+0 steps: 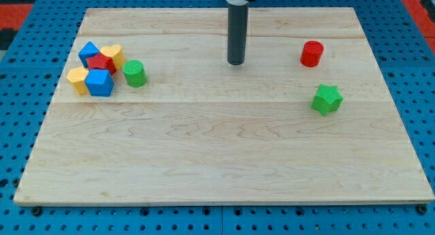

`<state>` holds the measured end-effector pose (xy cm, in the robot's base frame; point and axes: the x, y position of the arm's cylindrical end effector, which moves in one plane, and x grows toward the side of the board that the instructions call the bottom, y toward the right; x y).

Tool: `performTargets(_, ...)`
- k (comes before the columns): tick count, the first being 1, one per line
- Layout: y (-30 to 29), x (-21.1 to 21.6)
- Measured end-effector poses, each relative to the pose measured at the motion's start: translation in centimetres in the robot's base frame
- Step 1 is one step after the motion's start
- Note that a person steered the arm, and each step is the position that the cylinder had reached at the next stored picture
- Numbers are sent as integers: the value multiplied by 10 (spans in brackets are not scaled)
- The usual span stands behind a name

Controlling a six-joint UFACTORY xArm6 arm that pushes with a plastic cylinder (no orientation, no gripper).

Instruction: Point the arm arm at the right center of the board

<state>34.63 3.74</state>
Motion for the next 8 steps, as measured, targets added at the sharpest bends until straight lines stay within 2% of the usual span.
performTargets(6, 83, 0)
performTargets(8, 6, 21)
